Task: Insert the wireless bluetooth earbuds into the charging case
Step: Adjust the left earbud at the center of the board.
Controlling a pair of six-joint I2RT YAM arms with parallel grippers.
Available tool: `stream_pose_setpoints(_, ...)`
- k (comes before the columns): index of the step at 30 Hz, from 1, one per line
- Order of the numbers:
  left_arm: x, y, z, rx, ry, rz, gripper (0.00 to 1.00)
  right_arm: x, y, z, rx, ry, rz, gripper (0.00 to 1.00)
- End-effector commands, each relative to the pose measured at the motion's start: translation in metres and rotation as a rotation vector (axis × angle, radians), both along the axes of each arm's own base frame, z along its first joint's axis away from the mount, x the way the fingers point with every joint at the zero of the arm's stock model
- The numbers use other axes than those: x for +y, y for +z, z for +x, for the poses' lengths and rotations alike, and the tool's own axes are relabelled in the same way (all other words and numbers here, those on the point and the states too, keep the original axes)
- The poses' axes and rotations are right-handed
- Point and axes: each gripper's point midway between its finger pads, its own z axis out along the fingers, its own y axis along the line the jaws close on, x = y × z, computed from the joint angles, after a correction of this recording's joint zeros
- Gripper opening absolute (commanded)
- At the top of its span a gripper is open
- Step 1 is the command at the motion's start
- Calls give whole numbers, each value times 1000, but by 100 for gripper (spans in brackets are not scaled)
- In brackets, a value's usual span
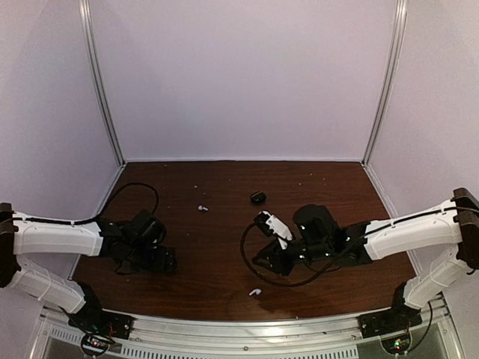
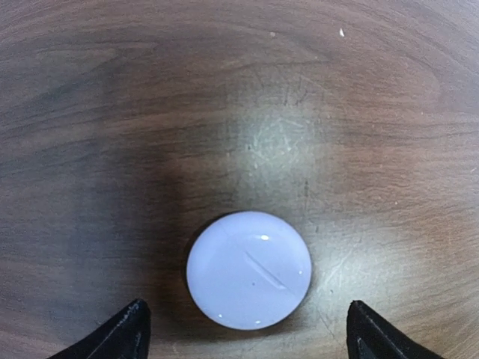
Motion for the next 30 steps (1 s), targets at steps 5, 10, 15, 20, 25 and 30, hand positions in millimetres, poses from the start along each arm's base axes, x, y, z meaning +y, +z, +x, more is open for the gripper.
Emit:
stream_pose_setpoints(5, -4, -4, 13, -34, -3, -15, 91, -36, -34, -39, 41, -8, -118, 27)
stream_pose_setpoints(10, -7, 0, 17, -42, -10, -25, 91, -38, -57, -61, 13, -27, -205, 26)
stream_pose_setpoints(15, -9, 2, 17, -48, -13, -42, 91, -37, -77, -61, -18, -46, -271, 26)
stream_pose_setpoints(20, -9, 5, 17, -57, -12, -52, 91, -32, -92, -59, -24, -40, -311, 27)
stream_pose_setpoints(25, -8, 6, 17, -63, -10, -55, 92, -24, -101, -57, -33, -28, -322, 28)
stream_pose_setpoints(30, -7, 8, 17, -68, -7, -59, 91, -8, -106, -56, -35, -6, -315, 29)
